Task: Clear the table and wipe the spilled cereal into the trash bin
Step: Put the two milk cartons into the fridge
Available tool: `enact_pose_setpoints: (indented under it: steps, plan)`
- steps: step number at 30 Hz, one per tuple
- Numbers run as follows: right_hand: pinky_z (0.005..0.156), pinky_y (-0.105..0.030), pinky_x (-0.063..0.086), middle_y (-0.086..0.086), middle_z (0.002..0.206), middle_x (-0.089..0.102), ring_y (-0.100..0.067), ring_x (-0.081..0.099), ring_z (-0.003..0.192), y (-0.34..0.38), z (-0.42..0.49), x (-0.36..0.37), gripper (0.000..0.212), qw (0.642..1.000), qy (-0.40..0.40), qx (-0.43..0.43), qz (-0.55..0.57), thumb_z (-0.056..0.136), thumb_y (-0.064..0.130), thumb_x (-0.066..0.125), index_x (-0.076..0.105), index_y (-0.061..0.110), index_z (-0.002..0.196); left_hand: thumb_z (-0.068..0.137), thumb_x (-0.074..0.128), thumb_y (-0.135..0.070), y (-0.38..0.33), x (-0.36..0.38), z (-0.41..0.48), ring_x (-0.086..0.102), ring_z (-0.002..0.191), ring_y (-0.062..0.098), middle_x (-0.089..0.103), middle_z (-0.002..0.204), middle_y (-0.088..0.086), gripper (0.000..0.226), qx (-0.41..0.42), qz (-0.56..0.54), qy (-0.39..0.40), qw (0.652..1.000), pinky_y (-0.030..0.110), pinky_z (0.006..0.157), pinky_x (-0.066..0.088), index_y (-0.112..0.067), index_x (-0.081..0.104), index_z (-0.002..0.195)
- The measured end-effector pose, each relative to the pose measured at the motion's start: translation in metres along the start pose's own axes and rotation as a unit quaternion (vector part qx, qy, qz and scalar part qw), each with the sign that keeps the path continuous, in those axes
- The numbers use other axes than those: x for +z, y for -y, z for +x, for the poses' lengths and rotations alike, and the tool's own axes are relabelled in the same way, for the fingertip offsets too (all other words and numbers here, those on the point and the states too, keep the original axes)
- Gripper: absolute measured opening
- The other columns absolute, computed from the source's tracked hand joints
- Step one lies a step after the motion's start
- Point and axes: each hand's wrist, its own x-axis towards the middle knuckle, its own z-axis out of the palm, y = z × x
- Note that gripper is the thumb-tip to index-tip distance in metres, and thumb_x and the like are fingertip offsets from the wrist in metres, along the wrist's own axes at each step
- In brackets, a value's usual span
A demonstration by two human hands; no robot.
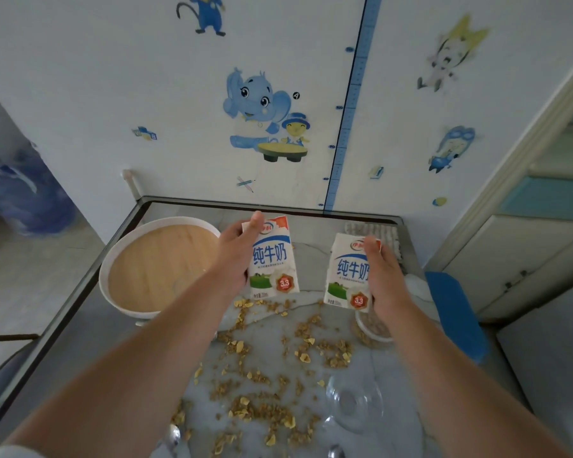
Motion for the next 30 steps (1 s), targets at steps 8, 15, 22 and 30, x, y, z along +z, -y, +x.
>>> enact_pose_setpoints:
  steps: [8, 15, 22, 30]
  plan:
    - [0.05, -0.03, 0.055, -0.009, 0.086, 0.07, -0.019, 0.069, 0.059, 0.031, -0.051, -0.03, 0.039, 1.0, -0.002, 0.005, 0.0, 0.089, 0.051, 0.049, 0.055, 0.017, 0.108, 0.089, 0.057, -0.037, -0.006, 0.012, -0.054, 0.067, 0.056, 0.016, 0.068, 0.072, 0.004, 0.019, 0.047, 0.019, 0.02, 0.999, 0.037, 0.065, 0.057, -0.019, 0.055, 0.083]
    - [0.059, -0.035, 0.057, -0.008, 0.081, 0.071, -0.021, 0.069, 0.06, 0.053, -0.109, -0.064, 0.037, 0.999, -0.029, 0.009, 0.036, 0.087, 0.052, 0.052, 0.059, 0.018, 0.098, 0.089, 0.058, -0.034, -0.016, 0.035, -0.107, 0.067, 0.054, 0.015, 0.068, 0.068, 0.002, 0.016, 0.083, 0.06, 0.105, 0.989, 0.03, 0.056, 0.057, -0.02, 0.059, 0.081]
    - [0.079, -0.054, 0.055, -0.009, 0.082, 0.073, -0.03, 0.07, 0.075, 0.055, -0.188, -0.09, 0.037, 0.994, -0.102, -0.007, 0.031, 0.084, 0.054, 0.055, 0.063, 0.019, 0.092, 0.088, 0.059, -0.033, -0.013, 0.039, -0.163, 0.066, 0.052, 0.015, 0.068, 0.065, 0.0, 0.016, 0.092, 0.07, 0.181, 0.977, 0.032, 0.057, 0.056, -0.02, 0.056, 0.079]
    - [0.068, -0.037, 0.057, -0.004, 0.078, 0.071, -0.022, 0.069, 0.068, 0.052, -0.269, -0.101, 0.033, 0.986, -0.162, -0.04, 0.017, 0.086, 0.054, 0.052, 0.057, 0.021, 0.087, 0.088, 0.059, -0.032, -0.015, 0.033, -0.218, 0.067, 0.056, 0.016, 0.068, 0.072, 0.004, 0.015, 0.103, 0.062, 0.224, 0.967, 0.035, 0.062, 0.057, -0.019, 0.058, 0.081]
